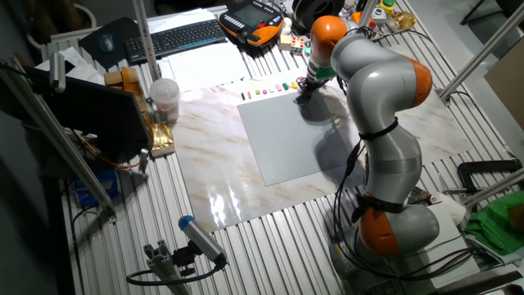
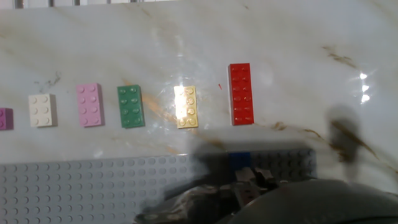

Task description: Build with small Lego blocks

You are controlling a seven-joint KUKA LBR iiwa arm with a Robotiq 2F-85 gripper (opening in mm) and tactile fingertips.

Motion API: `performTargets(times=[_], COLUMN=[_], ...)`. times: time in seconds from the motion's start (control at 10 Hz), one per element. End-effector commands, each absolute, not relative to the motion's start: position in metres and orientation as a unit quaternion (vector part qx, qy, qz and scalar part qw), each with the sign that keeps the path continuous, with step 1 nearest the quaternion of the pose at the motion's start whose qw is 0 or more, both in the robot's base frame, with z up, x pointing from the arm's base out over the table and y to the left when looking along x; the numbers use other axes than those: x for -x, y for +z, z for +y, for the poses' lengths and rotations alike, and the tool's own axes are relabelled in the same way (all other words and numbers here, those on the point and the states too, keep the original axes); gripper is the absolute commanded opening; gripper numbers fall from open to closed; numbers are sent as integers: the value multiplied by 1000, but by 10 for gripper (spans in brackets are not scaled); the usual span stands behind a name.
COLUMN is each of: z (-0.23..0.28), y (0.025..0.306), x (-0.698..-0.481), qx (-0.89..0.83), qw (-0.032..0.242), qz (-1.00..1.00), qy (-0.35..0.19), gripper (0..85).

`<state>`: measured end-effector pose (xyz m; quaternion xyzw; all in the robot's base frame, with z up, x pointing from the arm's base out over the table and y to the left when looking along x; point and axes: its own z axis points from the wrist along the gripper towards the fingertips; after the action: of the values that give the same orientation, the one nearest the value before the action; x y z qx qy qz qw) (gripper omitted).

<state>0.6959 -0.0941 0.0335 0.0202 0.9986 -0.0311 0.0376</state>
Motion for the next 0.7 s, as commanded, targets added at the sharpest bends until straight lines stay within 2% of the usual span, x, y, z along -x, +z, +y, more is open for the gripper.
performTargets(times=[0.0, 0.6], z=[-94, -94], y=[31, 41], x=[-695, -695], qx=[-20, -20], qw=[37, 32], qz=[999, 999], qy=[-31, -36], gripper=[7, 7])
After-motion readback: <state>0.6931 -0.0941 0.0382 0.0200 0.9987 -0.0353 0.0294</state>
